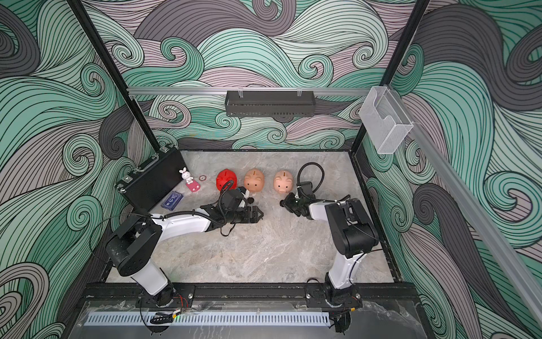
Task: Open piggy banks
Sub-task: Place the lid at the center of the board, then reset both arms
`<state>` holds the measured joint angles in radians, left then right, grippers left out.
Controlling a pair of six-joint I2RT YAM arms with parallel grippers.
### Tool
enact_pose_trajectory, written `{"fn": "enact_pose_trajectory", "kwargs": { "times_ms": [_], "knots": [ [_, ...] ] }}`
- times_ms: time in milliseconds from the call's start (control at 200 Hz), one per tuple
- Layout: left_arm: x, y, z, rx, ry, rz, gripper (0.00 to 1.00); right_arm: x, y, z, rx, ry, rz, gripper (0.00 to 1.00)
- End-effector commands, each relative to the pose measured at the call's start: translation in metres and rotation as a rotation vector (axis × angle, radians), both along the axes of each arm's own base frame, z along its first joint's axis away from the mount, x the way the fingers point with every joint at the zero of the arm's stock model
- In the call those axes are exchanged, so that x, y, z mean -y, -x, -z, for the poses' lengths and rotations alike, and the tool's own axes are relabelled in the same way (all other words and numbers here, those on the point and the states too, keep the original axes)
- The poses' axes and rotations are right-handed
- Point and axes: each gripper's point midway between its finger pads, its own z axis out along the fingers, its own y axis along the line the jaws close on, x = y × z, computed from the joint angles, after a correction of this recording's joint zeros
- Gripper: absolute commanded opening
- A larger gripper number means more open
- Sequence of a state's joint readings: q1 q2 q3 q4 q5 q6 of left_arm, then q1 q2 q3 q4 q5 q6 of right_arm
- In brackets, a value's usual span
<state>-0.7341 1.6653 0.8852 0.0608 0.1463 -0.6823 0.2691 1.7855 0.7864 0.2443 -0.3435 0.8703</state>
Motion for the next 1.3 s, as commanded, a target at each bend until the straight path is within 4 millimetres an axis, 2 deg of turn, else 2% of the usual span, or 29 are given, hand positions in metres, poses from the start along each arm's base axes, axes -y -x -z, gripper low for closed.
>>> {"fn": "enact_pose_trajectory", "kwargs": {
  "times_ms": [0,220,375,540,645,741,821,841,856,951,1116,1181,1296],
  "knots": [
    [0.005,-0.005,-0.008,0.014,0.018,0.0,0.89,-0.004,-0.007,-0.004,0.023,0.001,-0.014,0.04],
    [0.004,-0.004,-0.008,0.01,0.017,-0.001,0.89,-0.005,-0.01,-0.005,0.022,0.002,-0.016,0.06],
    [0.001,-0.004,-0.014,0.026,0.01,-0.007,0.9,-0.006,-0.011,-0.007,0.031,-0.006,-0.021,0.13],
    [-0.004,-0.001,-0.017,0.032,0.005,-0.011,0.9,-0.007,-0.009,-0.012,0.04,-0.014,-0.023,0.16],
    [-0.009,0.001,-0.023,0.045,-0.005,-0.018,0.9,-0.006,-0.007,-0.024,0.065,-0.023,-0.023,0.16],
    [-0.021,0.002,-0.039,0.088,-0.029,-0.038,0.91,-0.001,-0.002,-0.049,0.124,-0.01,-0.015,0.18],
    [-0.038,0.004,-0.056,0.14,-0.072,-0.065,0.92,0.009,0.005,-0.07,0.185,0.028,0.002,0.27],
    [-0.044,0.003,-0.054,0.145,-0.1,-0.078,0.93,0.012,0.007,-0.075,0.203,0.04,0.008,0.31],
    [-0.048,0.004,-0.065,0.17,-0.097,-0.088,0.93,0.015,0.008,-0.079,0.216,0.05,0.013,0.34],
    [-0.079,0.0,-0.079,0.26,-0.192,-0.159,0.95,0.031,0.015,-0.1,0.308,0.122,0.041,0.58],
    [-0.134,-0.009,-0.097,0.402,-0.335,-0.31,0.98,0.068,0.021,-0.124,0.383,0.317,0.117,0.87],
    [-0.157,-0.01,-0.106,0.447,-0.365,-0.376,0.99,0.086,0.022,-0.131,0.4,0.393,0.169,0.94],
    [-0.197,-0.009,-0.127,0.567,-0.416,-0.51,0.99,0.114,0.026,-0.146,0.45,0.498,0.26,1.0]
  ]
}}
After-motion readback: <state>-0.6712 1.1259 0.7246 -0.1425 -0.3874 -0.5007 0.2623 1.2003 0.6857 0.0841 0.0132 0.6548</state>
